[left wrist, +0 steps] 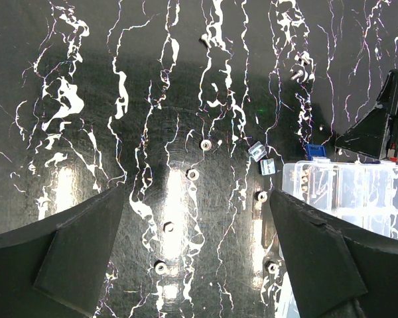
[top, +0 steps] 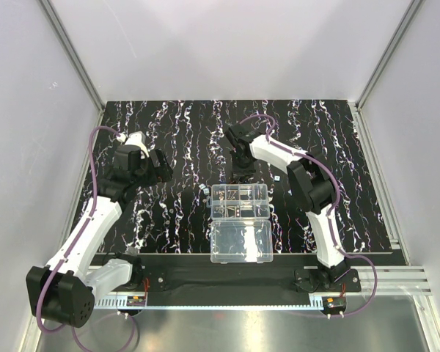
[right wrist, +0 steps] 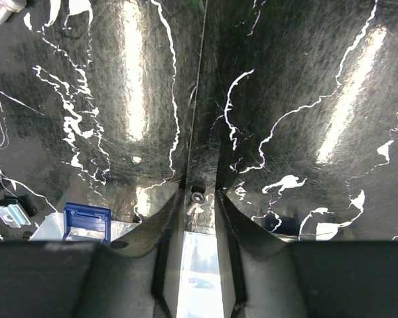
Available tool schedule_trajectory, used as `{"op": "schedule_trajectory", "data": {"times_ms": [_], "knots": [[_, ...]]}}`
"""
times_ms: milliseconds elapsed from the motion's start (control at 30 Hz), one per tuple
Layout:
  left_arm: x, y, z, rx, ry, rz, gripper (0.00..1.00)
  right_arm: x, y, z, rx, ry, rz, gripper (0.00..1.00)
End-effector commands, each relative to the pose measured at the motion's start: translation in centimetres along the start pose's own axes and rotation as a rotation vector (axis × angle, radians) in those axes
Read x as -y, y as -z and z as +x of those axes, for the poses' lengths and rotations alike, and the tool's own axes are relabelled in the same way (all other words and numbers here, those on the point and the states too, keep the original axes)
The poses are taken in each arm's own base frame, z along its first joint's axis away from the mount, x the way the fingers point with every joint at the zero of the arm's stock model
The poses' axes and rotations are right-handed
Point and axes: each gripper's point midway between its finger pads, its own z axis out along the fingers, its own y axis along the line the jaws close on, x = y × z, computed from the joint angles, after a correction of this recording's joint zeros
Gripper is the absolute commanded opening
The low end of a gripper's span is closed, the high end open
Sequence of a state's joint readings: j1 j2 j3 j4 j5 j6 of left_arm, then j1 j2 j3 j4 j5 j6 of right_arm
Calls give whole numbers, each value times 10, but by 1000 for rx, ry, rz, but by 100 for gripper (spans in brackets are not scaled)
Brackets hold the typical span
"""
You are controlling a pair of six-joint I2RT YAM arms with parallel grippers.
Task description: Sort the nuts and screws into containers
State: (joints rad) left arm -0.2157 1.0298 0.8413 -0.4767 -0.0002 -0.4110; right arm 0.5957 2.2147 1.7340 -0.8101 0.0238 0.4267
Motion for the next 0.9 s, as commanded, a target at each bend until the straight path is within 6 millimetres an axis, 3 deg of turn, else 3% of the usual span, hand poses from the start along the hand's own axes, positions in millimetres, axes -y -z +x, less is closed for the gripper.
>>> {"op": "schedule_trajectory", "data": {"times_ms": [0,333,467,567,867], "knots": [[5,0,-11,37,-12,25,99,0,-11,4,-22,3,13,29],[4,0,-12,40,-15,22,99,5,-22,7,-37,28,66,21],[5,0,-11,38,-13,23,99,3,-19,5,-24,24,57,6],[5,0,-11,37,-13,26,99,0,-12,0,0,20,46,0],[5,1,-12,44,-12,24,99,-6,34,-46,130,-17,-7,0]]}}
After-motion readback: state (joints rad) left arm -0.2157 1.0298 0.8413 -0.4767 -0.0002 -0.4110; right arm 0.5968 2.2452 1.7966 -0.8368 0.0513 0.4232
